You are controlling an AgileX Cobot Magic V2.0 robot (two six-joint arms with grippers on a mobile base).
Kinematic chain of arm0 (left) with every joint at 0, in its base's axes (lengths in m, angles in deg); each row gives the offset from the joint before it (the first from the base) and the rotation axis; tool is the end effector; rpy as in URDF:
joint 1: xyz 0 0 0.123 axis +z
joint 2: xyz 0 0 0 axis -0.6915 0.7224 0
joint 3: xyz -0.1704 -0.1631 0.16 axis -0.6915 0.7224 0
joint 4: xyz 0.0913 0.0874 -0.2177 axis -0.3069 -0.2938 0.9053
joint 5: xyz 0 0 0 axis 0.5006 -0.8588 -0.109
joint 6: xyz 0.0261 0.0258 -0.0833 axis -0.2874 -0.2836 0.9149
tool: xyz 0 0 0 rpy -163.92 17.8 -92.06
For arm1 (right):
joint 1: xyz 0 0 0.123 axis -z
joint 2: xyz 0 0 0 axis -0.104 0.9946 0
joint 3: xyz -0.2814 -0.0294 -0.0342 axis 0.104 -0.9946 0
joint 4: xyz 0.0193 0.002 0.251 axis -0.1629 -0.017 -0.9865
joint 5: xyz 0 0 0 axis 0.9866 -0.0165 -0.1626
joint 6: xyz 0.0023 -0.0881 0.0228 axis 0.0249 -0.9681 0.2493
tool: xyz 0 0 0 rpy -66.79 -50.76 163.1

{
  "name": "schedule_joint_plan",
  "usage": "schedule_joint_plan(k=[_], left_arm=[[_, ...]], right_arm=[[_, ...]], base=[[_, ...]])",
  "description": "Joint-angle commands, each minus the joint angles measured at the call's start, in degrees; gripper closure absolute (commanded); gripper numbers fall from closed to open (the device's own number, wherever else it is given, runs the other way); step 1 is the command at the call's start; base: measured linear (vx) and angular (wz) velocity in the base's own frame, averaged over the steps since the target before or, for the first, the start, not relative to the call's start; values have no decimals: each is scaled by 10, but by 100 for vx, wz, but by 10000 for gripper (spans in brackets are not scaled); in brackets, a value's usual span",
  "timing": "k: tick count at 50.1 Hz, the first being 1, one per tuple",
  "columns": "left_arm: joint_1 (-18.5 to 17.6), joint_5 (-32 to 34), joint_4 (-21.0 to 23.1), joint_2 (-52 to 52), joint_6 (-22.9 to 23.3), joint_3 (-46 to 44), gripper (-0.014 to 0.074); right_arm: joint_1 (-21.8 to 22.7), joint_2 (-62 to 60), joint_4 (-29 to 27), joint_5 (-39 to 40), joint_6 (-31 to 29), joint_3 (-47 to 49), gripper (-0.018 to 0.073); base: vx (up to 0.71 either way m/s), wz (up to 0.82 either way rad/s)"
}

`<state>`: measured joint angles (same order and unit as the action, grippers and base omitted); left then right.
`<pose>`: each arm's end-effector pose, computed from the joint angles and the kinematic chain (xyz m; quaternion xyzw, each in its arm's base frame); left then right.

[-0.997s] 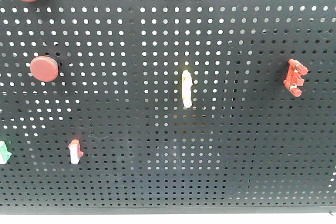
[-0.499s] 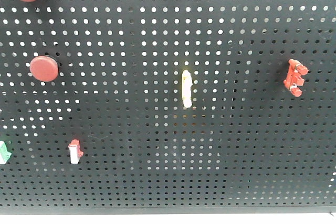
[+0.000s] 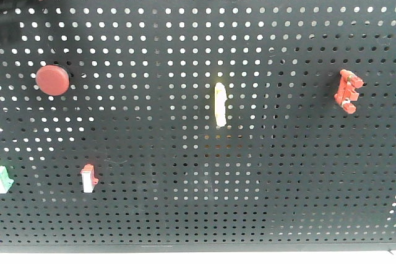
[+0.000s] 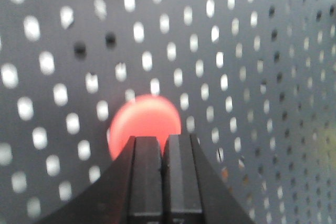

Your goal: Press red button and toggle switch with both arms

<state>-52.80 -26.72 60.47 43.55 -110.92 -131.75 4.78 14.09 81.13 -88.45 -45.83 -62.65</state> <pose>0.2386 -0.0690 0.5252 0.2483 0.6441 -0.0964 0.7171 0.0561 0.0018 0.1844 0.0077 0.7553 0.0251 0.6548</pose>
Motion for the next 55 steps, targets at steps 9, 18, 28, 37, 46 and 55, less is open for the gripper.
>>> schedule_joint_plan(k=[9, 18, 28, 37, 46, 55], left_arm=[[-4, 48, 21, 35, 17, -29, 595], [-4, 44, 21, 35, 15, -29, 595], [-3, 17, 20, -14, 8, -29, 595], [-3, -37, 19, -86, -1, -28, 595], [-3, -81, 18, -142, 0, -4, 595], [-3, -87, 16, -206, 3, 100, 595]], right_arm=[[2, -10, 2, 49, -1, -7, 559], [2, -10, 2, 49, -1, -7, 559], [2, -10, 2, 49, -1, -7, 559], [2, -10, 2, 49, -1, -7, 559], [2, -10, 2, 50, -1, -7, 559], [2, -10, 2, 50, -1, -7, 559]], base=[[0, 0], [0, 0], [0, 1], [0, 0], [0, 0], [0, 0]])
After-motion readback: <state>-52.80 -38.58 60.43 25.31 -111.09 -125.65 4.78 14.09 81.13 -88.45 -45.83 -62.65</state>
